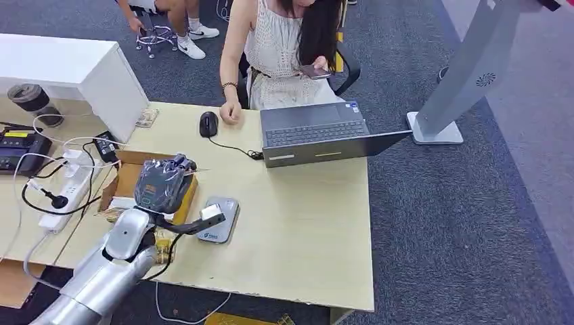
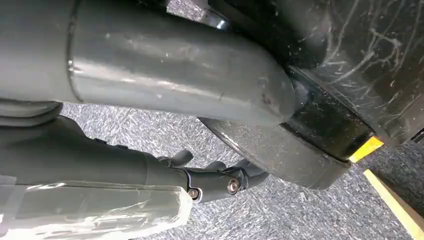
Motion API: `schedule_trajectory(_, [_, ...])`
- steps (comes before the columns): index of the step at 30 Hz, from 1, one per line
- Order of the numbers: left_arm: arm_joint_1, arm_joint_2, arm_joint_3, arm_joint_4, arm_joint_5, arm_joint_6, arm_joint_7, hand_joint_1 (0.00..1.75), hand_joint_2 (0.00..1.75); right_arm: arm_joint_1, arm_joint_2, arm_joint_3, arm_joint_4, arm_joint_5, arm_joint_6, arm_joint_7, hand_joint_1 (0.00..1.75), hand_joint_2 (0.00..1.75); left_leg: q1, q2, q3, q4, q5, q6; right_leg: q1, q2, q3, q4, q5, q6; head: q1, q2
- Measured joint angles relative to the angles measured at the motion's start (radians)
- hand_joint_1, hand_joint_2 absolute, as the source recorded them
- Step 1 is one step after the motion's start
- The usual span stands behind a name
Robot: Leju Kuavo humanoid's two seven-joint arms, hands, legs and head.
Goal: Pass the card to the sensor for recognition and then transmit it.
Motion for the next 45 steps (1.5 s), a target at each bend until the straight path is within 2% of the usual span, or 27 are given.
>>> schedule_trajectory(10, [0.030,0.012,-0.019,-0.056,0.001,-0.001,0.000,1.75,1.75,0.001,0.000,-0.008,0.002,0.000,0.000,0.000,0.00,0.00,0.000,0.000,0.000,0.000,0.000,0.000,0.000,0.000,0.000,0.000,0.000,0.000,0.000,0.000])
schedule_trajectory(45, [0.034,0.019,-0.022,-0.065,0.001,-0.002,0.000,1.75,1.75,0.001,0.000,-0.008,0.002,0.000,0.000,0.000,0.00,0.00,0.000,0.000,0.000,0.000,0.000,0.000,0.000,0.000,0.000,0.000,0.000,0.000,0.000,0.000])
